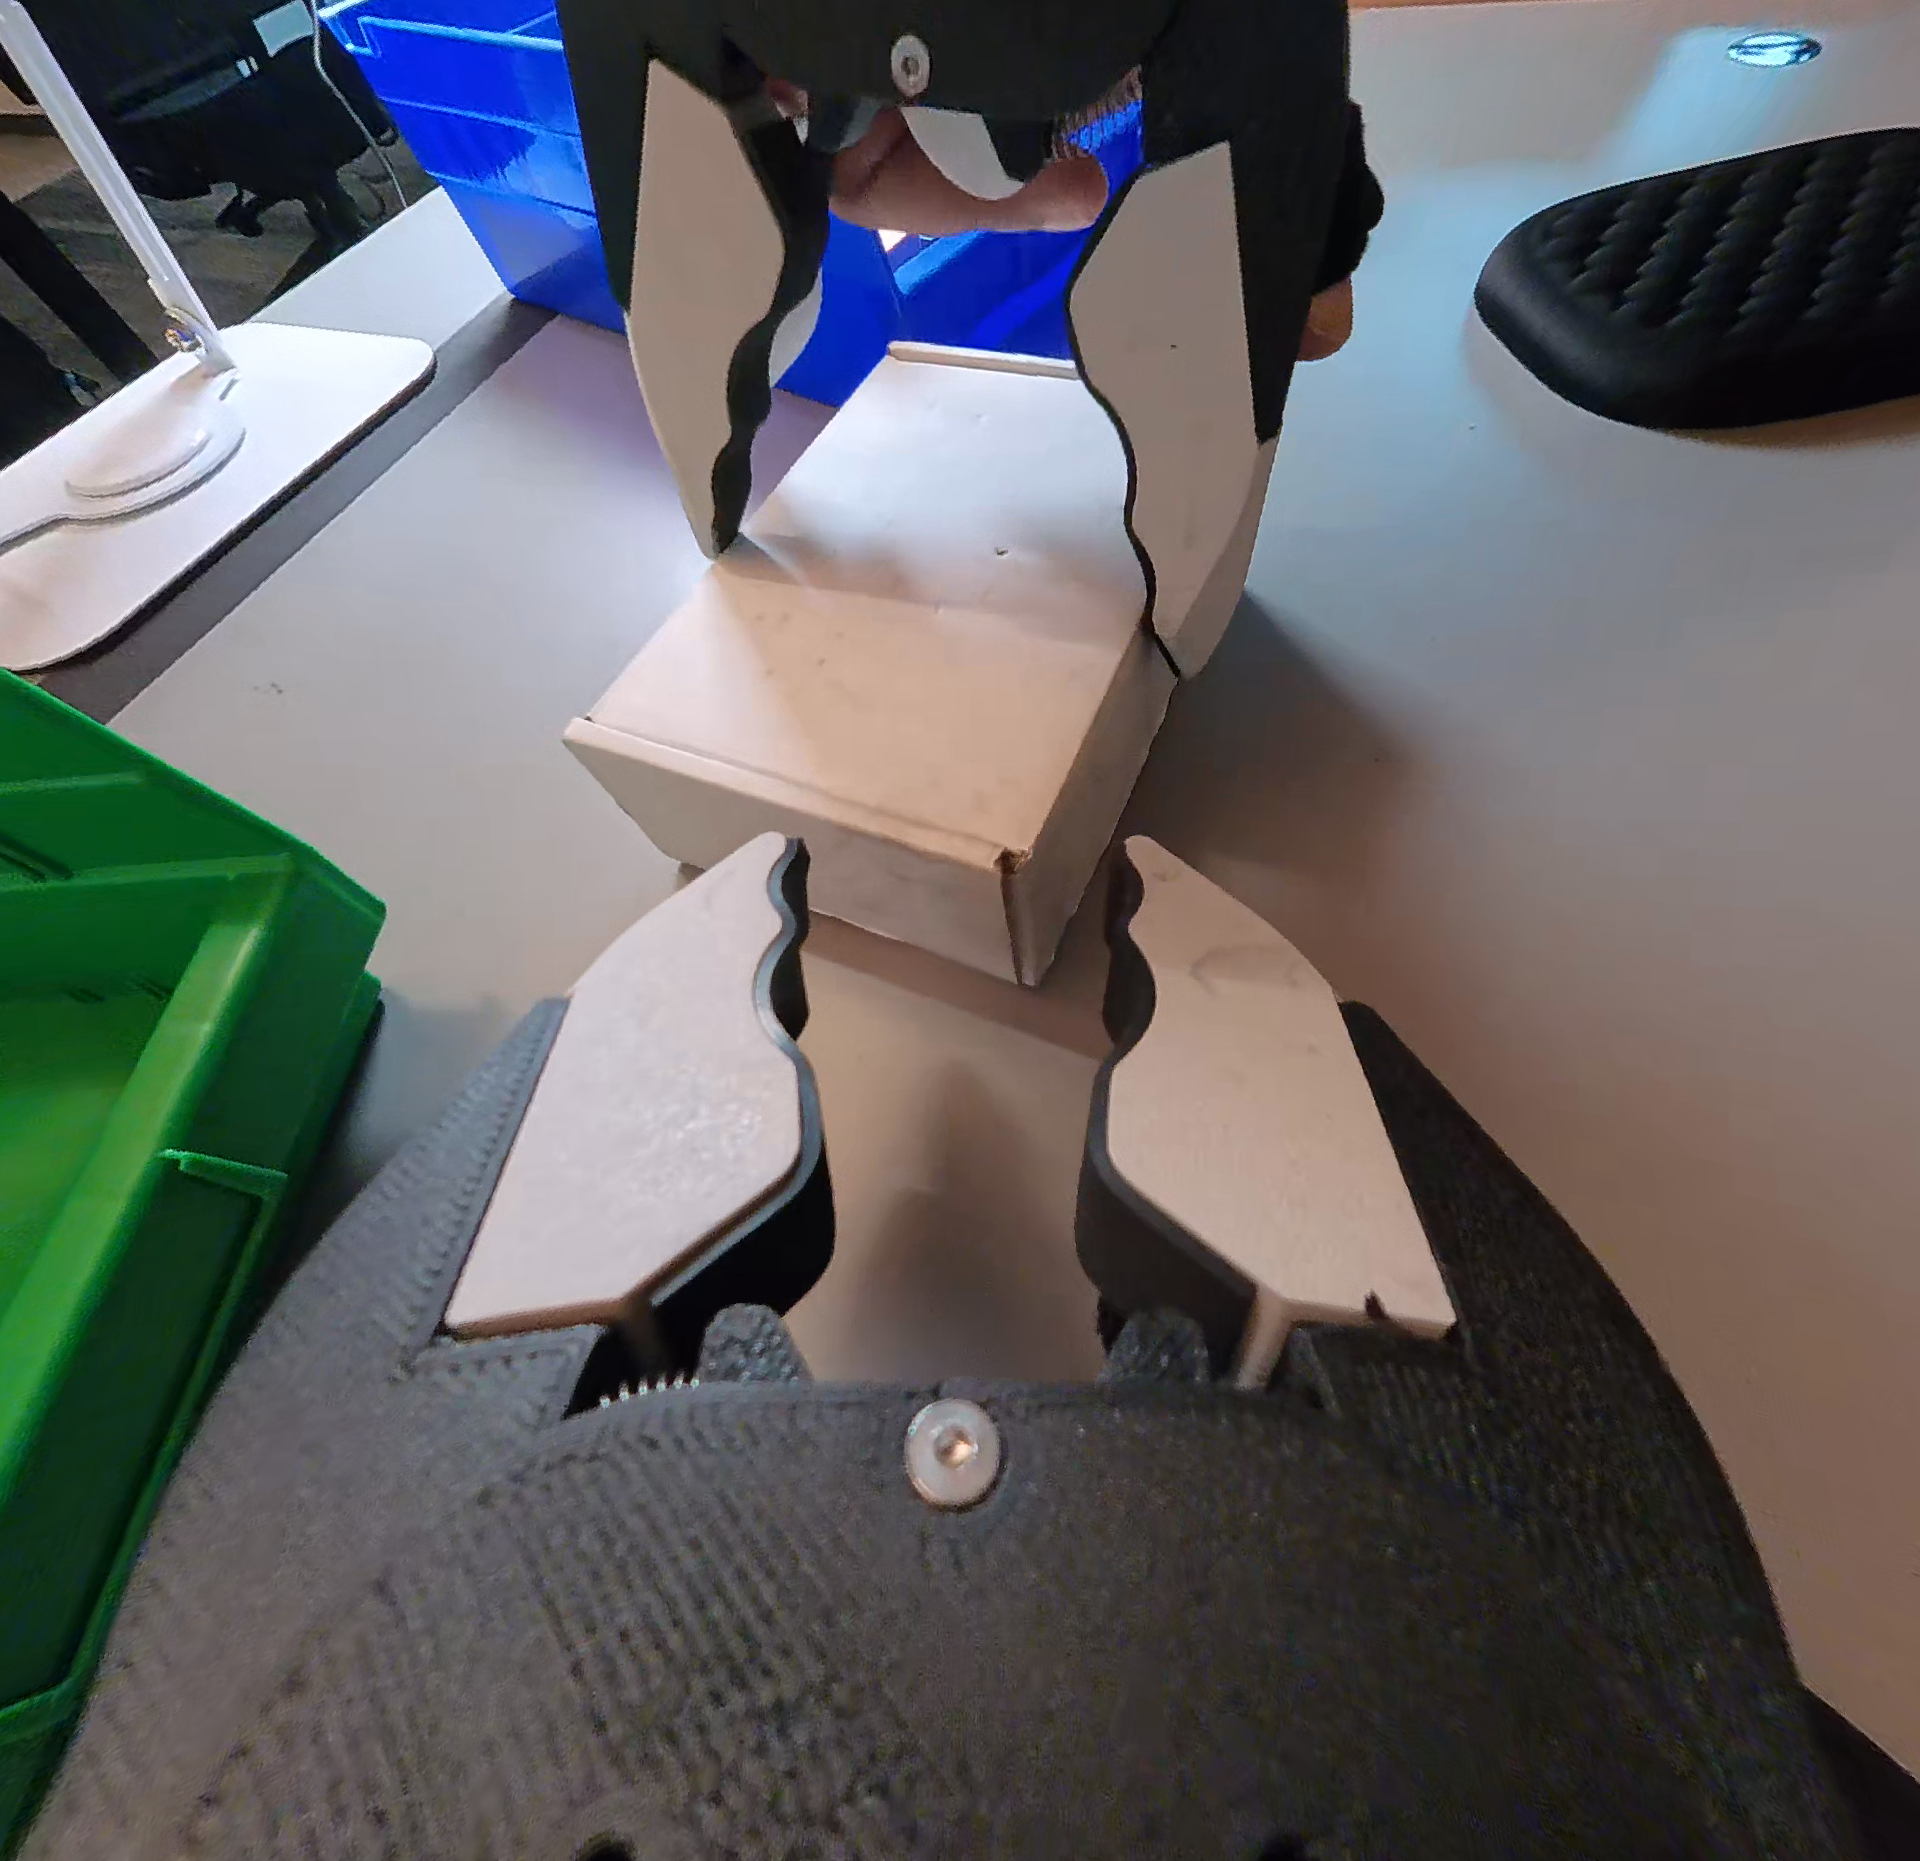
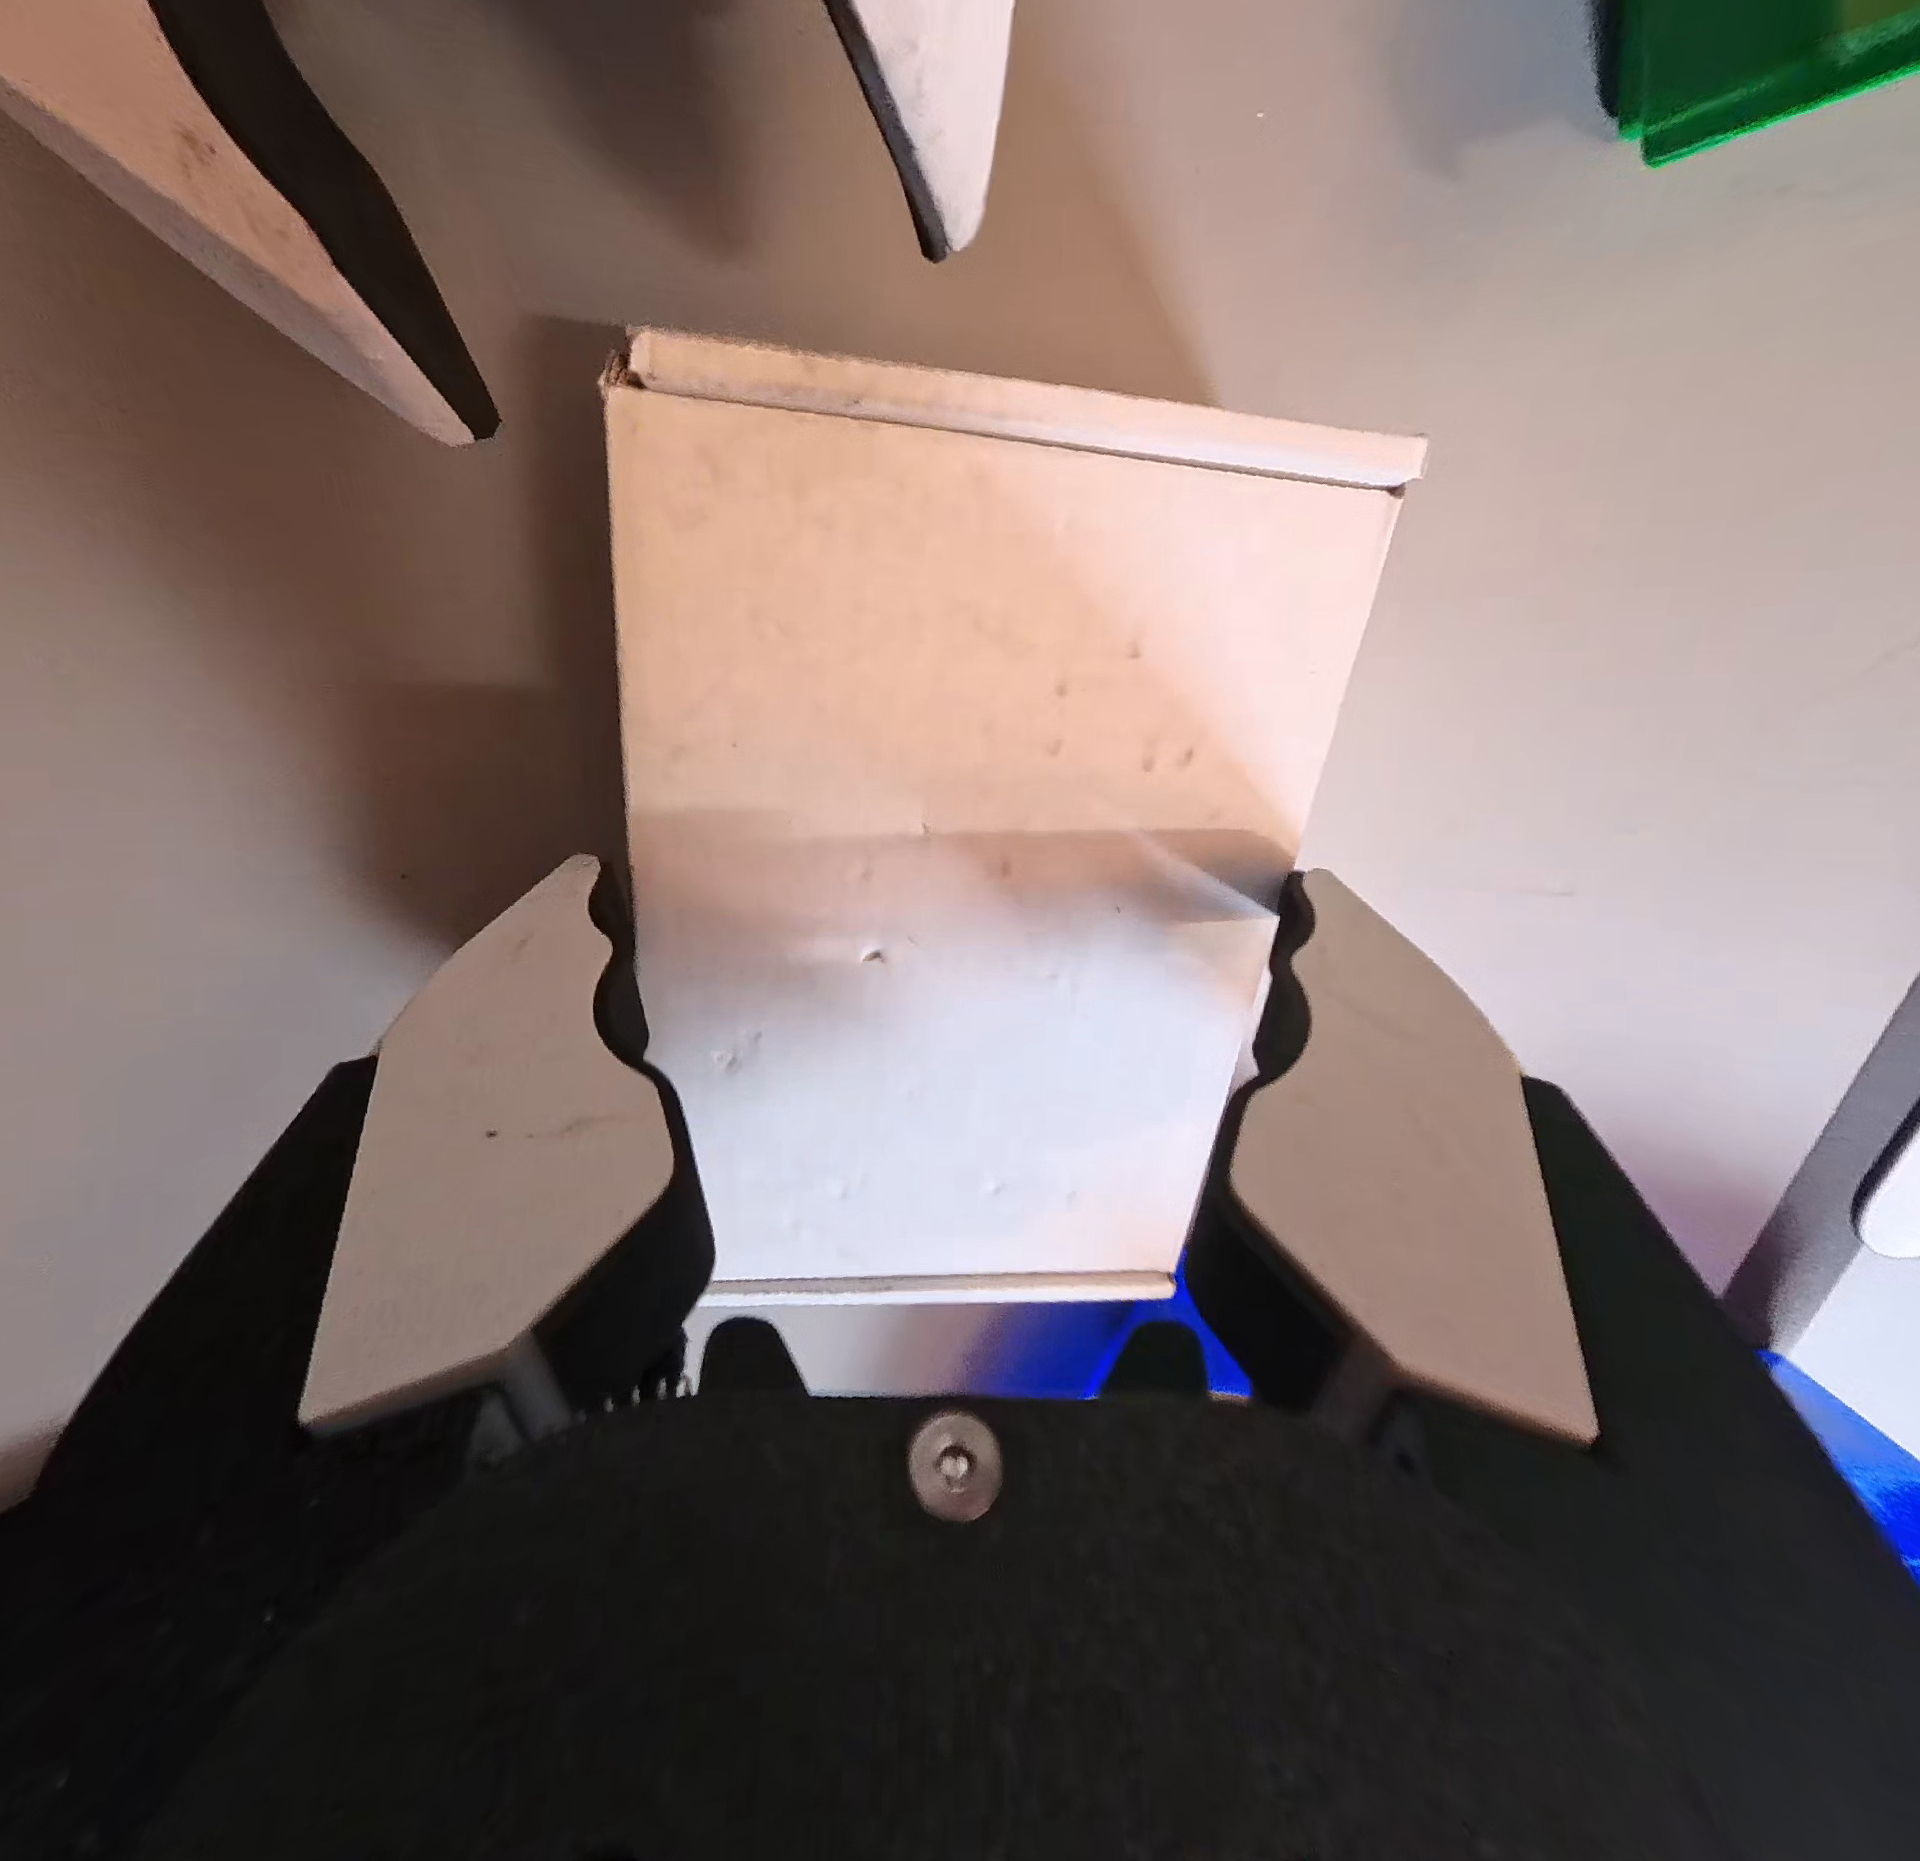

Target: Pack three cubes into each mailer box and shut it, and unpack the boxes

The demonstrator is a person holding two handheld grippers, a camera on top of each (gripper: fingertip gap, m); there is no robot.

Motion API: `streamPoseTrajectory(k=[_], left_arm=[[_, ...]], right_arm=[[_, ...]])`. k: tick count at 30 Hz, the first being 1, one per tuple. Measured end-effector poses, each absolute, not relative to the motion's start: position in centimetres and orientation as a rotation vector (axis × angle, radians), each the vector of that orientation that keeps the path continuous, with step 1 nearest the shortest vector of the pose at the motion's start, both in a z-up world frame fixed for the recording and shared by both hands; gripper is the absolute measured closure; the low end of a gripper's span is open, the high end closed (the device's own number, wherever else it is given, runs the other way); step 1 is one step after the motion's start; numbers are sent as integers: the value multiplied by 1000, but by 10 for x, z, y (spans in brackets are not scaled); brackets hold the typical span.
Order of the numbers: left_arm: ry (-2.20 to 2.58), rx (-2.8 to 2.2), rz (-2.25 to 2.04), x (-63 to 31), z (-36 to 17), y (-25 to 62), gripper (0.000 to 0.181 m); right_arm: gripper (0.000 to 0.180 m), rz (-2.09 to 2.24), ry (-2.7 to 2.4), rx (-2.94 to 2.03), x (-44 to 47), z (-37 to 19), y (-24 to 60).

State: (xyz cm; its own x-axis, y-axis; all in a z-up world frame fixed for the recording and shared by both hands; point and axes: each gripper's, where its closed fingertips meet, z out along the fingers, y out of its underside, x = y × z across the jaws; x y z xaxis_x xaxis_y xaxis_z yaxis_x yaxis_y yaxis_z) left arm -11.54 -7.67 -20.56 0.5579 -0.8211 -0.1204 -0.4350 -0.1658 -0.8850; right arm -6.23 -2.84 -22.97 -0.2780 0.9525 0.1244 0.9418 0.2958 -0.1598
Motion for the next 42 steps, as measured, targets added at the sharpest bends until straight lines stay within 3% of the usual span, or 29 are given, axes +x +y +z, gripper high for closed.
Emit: streamPoseTrajectory(k=[8,13,21,32,42], left_arm=[[1006,-1792,-480,-119,-205,-74,127],[991,-1777,-510,-118,-201,-75,128],[936,-1731,-575,-107,-185,-77,124],[705,-1673,-473,-89,-160,-78,123],[611,-1687,-483,-88,-162,-79,123]], right_arm=[[61,93,-2424,-1686,-55,-225,-33],[61,181,-2342,-1699,-25,-158,-24],[61,-116,-2053,-1934,80,-85,87],[61,-351,-1929,-2103,138,-131,213],[61,-464,-2092,-2048,142,-167,257]])
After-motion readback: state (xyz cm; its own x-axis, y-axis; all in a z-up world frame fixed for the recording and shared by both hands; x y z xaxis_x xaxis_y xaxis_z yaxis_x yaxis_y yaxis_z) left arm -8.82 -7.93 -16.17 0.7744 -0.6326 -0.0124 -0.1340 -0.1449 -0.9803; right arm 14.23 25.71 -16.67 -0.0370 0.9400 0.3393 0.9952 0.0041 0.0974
